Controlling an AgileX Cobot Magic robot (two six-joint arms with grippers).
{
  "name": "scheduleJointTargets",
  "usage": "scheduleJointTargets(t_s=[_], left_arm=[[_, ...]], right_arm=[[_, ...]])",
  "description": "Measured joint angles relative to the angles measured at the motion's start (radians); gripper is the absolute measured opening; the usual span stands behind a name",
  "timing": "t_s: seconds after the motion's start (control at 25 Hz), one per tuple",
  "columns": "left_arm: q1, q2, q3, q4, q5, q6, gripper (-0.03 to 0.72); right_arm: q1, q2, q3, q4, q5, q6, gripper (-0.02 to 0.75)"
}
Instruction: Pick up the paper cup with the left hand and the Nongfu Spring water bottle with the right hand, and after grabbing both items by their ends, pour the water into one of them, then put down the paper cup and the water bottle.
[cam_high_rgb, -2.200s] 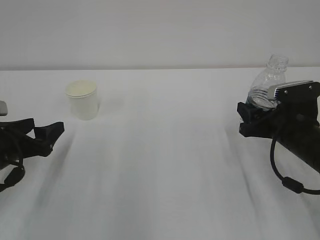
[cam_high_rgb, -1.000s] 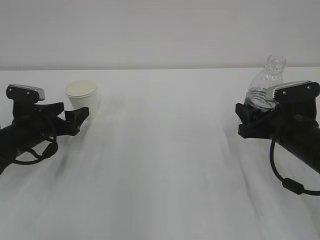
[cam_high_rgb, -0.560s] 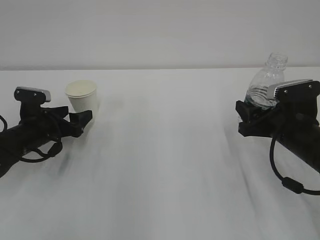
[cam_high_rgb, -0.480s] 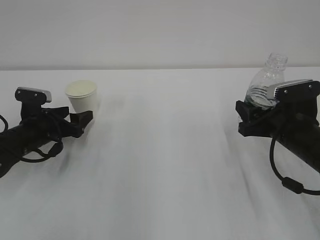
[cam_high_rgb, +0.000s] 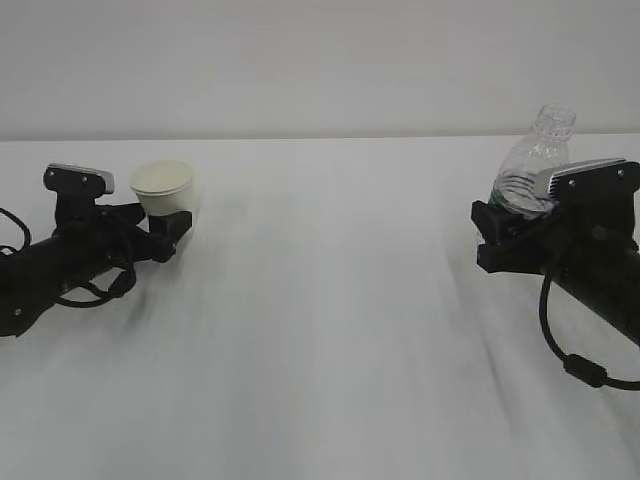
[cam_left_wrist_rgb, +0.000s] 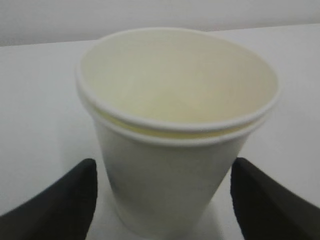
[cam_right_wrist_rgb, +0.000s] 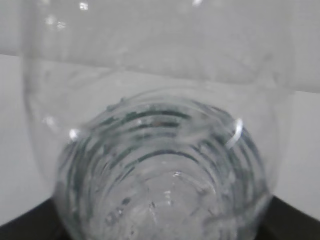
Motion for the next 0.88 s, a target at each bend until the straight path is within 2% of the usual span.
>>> scheduleJointTargets(t_s=[0.88], left_arm=[[0.000,0.045,-0.142,0.053,0.080,-0.060,0.593]], right_arm=[[0.000,0.000,0.000,0.011,0.000,0.000,0.452]])
